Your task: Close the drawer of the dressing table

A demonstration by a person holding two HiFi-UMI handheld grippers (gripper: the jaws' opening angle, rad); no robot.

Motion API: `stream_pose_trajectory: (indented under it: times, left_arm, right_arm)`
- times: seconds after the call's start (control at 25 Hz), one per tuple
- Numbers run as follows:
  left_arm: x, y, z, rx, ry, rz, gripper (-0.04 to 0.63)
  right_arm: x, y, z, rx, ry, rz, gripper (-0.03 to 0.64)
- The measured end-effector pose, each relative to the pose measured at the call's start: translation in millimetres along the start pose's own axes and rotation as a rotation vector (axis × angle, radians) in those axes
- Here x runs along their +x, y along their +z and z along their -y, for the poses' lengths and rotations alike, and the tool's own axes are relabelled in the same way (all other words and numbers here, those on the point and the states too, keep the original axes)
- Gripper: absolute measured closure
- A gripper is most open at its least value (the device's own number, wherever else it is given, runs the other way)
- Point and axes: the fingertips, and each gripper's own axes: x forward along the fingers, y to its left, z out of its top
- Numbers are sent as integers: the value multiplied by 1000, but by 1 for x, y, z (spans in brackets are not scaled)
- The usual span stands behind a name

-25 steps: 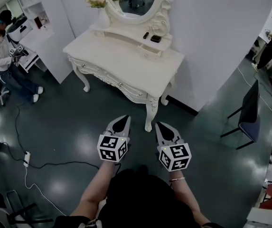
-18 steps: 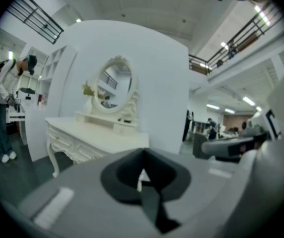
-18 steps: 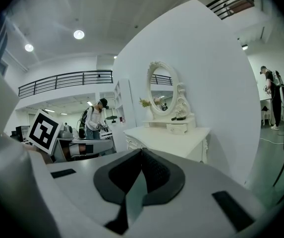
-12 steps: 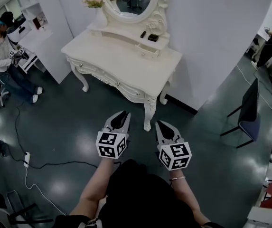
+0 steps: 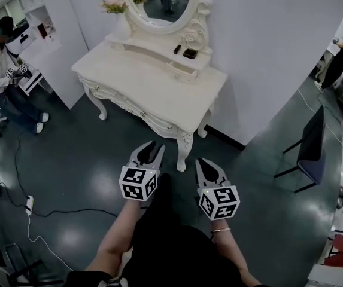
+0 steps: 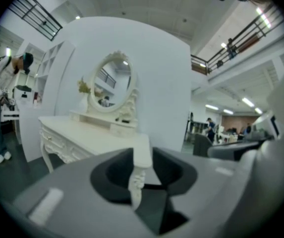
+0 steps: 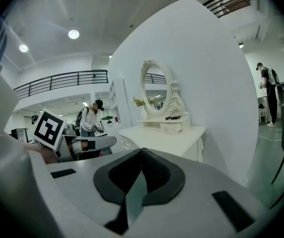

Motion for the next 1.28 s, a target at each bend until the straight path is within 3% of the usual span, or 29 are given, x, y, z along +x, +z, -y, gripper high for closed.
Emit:
stream_pose_trajectory:
  times: [1.28]
  left_arm:
    - [248,64,-132,31,-118,-92,420]
  right_arm:
    - [221,75,94,29,-117,-25,612]
